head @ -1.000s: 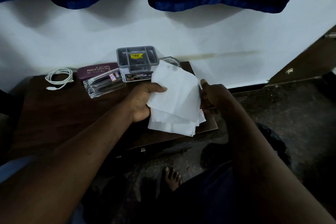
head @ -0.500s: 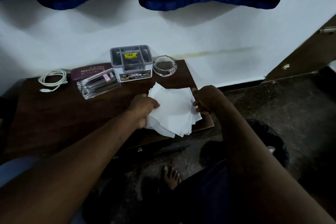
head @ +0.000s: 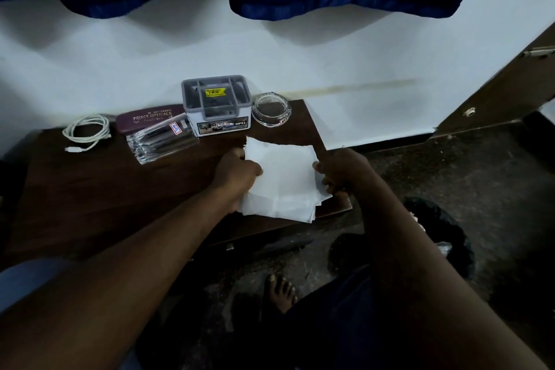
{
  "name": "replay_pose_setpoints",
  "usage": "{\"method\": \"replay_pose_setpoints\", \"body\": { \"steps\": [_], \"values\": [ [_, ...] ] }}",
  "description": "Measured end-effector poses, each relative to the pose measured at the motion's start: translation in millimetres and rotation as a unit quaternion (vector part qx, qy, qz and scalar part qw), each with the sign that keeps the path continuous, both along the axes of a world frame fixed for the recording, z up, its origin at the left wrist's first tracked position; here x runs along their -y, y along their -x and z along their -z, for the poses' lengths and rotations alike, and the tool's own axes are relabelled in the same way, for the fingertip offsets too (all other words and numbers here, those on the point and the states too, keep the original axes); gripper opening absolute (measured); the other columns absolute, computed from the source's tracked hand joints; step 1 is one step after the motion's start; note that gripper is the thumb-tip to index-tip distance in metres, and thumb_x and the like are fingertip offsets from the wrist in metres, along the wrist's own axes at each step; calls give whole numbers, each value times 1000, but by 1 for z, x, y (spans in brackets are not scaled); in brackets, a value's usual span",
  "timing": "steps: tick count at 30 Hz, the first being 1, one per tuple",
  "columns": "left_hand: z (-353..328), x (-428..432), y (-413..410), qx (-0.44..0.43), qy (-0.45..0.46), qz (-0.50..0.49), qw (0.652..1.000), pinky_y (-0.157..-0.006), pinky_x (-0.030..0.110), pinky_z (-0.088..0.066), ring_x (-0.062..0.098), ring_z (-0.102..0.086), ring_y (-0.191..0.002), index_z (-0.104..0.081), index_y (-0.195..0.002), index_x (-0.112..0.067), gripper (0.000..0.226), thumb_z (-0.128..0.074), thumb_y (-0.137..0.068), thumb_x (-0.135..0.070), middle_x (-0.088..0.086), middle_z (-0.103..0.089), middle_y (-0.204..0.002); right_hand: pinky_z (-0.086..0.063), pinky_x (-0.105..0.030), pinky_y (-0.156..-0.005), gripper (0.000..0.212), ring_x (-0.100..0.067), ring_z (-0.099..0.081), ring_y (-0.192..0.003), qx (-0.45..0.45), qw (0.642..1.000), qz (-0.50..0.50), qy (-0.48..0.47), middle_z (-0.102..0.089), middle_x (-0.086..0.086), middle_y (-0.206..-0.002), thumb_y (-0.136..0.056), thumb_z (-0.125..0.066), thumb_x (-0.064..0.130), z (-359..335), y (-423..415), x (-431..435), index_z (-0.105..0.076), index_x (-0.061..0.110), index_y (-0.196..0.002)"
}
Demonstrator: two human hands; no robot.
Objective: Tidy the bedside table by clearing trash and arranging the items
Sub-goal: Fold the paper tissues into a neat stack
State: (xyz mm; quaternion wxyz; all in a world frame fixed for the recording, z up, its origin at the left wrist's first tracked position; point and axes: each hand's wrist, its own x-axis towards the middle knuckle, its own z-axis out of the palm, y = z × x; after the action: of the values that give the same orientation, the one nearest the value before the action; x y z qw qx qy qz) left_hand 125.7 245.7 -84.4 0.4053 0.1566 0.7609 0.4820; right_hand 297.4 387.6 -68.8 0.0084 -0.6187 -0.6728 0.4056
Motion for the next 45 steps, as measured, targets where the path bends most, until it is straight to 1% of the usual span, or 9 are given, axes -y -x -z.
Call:
{"method": "replay_pose_setpoints", "body": {
  "steps": [3,7,12,19,23,31,38,43,45],
  "values": [
    [-3,4,7,-235,68,90,965,-76,30,-48,27,-68,-97,-68,-112,-17,32,-72,-80,-20,5,-74,-107,-47,-25,-59,33,-22,-67,-64,69,994,-52,-69,-75,-11,-87,-87,-69,44,-1,-1,-1,-74,13,-97],
    [-8,8,14,-295,131,105,941,-84,35,-55,33,-69,-103,-70,-110,-12,37,-72,-77,-28,11,-74,-109,-41,-27,-76,45,-33,-68,-105,108,986,-62,-110,-73,-13,-114,-86,-70,51,-5,3,1,-74,13,-111],
    [-7,8,4,-183,120,84,972,-55,26,-42,29,-72,-84,-74,-82,-9,17,-75,-78,-26,5,-72,-79,-55,-34,-88,50,-32,-69,-108,62,991,-68,-96,-73,-14,-115,-80,-82,44,-3,5,15,-72,10,-115],
    [-3,5,8,-62,91,46,993,-66,34,-50,36,-68,-68,-74,-84,3,22,-83,-73,-14,26,-74,-89,-57,-38,-93,54,-30,-68,-111,49,992,-68,-90,-73,-10,-119,-76,-83,43,4,7,30,-69,15,-120],
    [0,8,7,-63,88,55,993,-59,27,-46,23,-61,-58,-67,-66,-10,21,-87,-71,-12,12,-73,-76,-52,-32,-79,48,-32,-68,-105,55,990,-67,-109,-73,-9,-112,-76,-82,43,4,12,33,-69,14,-113],
    [-4,8,5,-28,41,9,999,-55,25,-44,19,-59,-66,-65,-83,-7,24,-86,-70,-8,7,-71,-83,-55,-32,-80,49,-26,-70,-95,-51,998,35,-16,-74,-7,-102,-67,-91,26,4,17,33,-72,11,-110],
    [-4,12,8,108,-12,-26,994,-55,29,-51,23,-70,-73,-59,-96,-14,39,-79,-72,9,10,-74,-93,-61,-53,-87,65,-37,-69,-104,-81,990,86,73,-70,-18,-117,-65,-94,15,-2,28,43,-65,0,-122],
    [-13,17,15,217,1,-13,976,-85,50,-61,37,-74,-92,-72,-108,2,29,-73,-79,3,20,-76,-107,-60,-48,-82,54,-37,-68,-104,-109,988,70,83,-70,-19,-116,-70,-90,5,-10,36,49,-67,-2,-118],
    [-18,21,21,246,13,-4,969,-62,39,-62,32,-75,-72,-74,-102,1,21,-75,-81,-3,19,-78,-95,-60,-50,-90,50,-37,-69,-105,-142,986,61,56,-72,-17,-113,-69,-87,1,-11,40,51,-68,-1,-115]
  ]
}}
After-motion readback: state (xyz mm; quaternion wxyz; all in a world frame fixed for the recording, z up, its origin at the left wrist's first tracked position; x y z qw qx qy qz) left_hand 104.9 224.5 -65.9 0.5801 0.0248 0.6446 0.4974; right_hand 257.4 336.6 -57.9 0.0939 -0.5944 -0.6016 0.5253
